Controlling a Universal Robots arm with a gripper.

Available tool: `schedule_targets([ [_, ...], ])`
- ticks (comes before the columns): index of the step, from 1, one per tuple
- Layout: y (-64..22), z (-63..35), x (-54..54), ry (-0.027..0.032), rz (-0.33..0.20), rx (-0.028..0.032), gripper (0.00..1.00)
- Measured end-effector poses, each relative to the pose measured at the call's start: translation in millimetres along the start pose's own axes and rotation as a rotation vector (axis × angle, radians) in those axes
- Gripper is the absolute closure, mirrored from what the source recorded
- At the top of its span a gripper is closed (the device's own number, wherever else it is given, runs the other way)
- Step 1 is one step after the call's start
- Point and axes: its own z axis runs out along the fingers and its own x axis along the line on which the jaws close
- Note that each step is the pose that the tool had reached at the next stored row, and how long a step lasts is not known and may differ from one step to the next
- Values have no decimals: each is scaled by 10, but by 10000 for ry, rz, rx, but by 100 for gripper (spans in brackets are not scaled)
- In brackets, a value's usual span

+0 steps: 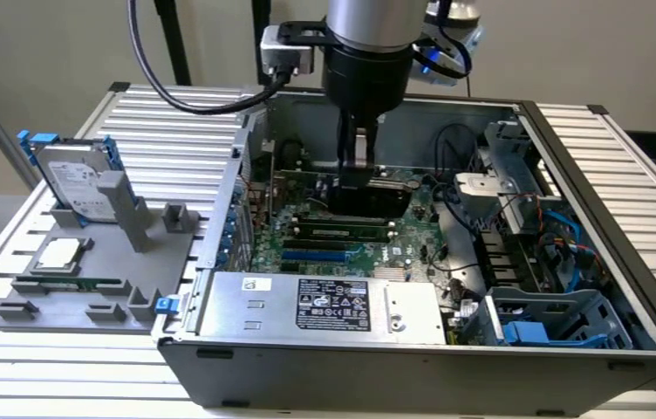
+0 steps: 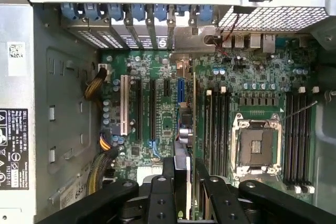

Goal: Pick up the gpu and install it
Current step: 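Insert the gpu into the slot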

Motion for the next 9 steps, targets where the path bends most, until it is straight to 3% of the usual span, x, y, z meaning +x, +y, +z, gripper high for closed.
schedule_targets([
  [9,120,166,15,-5,51,39,100],
])
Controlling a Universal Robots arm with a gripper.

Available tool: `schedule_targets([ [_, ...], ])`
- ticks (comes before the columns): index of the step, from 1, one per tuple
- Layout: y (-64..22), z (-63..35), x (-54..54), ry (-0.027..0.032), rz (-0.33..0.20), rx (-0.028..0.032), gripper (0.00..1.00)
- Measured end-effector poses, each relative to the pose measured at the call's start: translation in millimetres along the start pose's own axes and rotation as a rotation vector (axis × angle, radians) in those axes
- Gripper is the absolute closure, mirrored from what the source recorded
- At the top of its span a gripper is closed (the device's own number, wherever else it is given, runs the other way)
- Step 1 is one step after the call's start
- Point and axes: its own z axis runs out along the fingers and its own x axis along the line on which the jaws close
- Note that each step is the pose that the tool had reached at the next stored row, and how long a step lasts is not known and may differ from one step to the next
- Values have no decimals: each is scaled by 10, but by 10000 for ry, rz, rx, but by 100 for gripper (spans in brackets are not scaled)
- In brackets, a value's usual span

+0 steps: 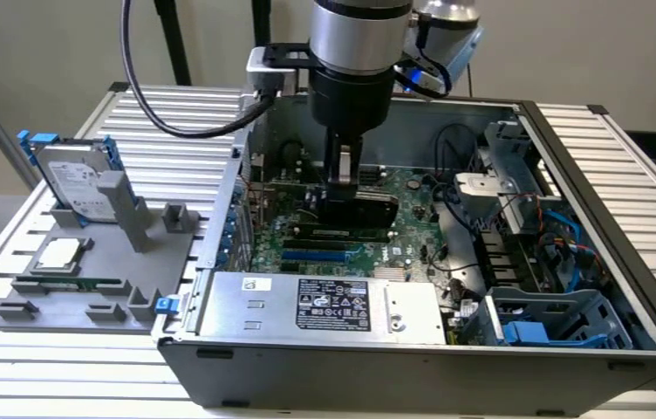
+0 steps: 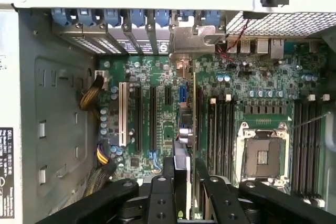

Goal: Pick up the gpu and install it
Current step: 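Insert the gpu into the slot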

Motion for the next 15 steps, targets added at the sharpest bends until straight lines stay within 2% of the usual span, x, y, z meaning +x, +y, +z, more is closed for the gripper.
schedule_targets([
  [8,104,148,7,-4,99,109,100],
  [10,129,180,8,-7,124,176,100],
  [13,152,217,10,-10,159,323,100],
  [15,174,245,11,-13,193,396,100],
])
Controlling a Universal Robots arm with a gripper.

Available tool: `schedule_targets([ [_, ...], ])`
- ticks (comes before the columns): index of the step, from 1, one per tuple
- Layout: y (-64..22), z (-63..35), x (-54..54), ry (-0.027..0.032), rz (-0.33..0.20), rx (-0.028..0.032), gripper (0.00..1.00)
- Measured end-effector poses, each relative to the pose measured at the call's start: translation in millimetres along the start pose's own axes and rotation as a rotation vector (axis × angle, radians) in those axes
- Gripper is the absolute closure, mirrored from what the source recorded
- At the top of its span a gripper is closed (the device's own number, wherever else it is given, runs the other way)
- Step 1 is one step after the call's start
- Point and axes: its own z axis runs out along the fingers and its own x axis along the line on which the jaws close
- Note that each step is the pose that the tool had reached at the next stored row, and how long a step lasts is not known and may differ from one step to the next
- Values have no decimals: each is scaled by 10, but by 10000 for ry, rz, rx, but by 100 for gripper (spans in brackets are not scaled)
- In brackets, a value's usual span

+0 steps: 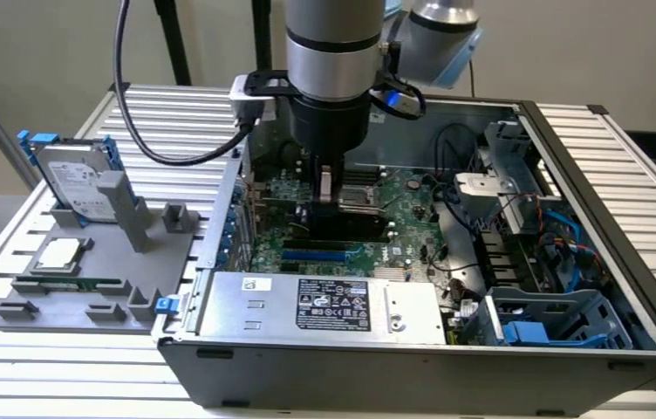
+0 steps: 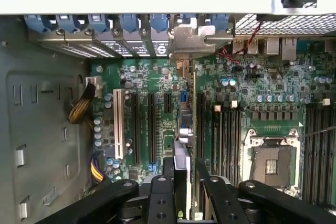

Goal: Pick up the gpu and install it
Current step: 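Insert the gpu into the slot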

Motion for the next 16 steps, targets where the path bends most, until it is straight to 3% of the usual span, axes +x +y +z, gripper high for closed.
schedule_targets([
  [10,143,171,10,-6,163,223,100],
  [16,145,221,11,-49,168,229,100],
])
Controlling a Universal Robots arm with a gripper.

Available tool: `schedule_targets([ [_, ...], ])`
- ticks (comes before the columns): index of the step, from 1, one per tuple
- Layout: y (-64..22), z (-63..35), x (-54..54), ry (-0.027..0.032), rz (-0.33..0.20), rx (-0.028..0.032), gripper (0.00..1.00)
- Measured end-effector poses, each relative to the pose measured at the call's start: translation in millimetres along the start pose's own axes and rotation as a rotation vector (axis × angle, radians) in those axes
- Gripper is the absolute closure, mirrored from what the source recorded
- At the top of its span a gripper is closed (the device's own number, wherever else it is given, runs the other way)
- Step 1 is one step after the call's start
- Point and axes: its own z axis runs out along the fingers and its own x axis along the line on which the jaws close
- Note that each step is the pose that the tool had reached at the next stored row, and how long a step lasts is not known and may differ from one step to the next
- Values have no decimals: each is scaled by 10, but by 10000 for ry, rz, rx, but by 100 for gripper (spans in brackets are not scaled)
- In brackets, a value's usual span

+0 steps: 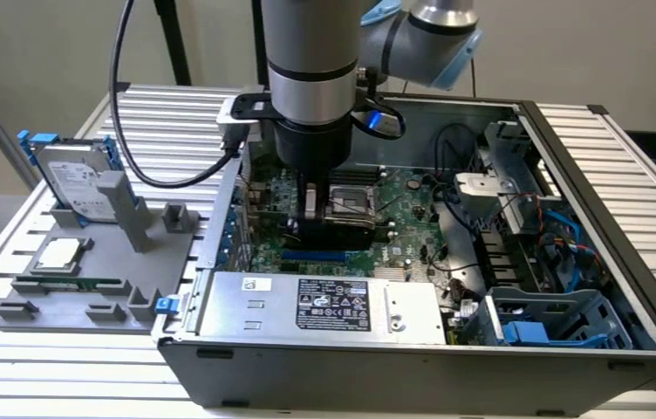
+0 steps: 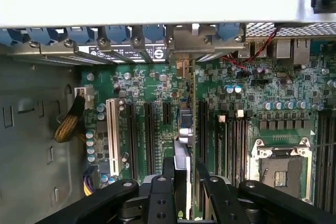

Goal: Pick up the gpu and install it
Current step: 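Insert the gpu into the slot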

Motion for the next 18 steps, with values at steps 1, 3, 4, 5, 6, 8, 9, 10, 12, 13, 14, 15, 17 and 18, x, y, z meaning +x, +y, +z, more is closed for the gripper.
schedule_targets([
  [1,0,0,0,0,-1,0,100],
  [3,0,1,0,-1,0,0,100],
  [4,0,2,0,-1,-1,0,100],
  [5,0,10,0,-6,-1,3,100],
  [6,1,24,1,-4,-1,2,100],
  [8,2,53,1,-3,-1,-4,100],
  [9,2,65,2,-3,-1,-13,100],
  [10,3,76,2,-5,-1,-25,100],
  [12,3,92,3,-12,0,-60,100],
  [13,3,97,3,-19,1,-90,100],
  [14,4,102,3,-30,2,-120,100],
  [15,4,103,3,-37,4,-147,100],
  [17,5,103,4,-36,5,-156,100],
  [18,5,106,4,-38,5,-157,100],
])
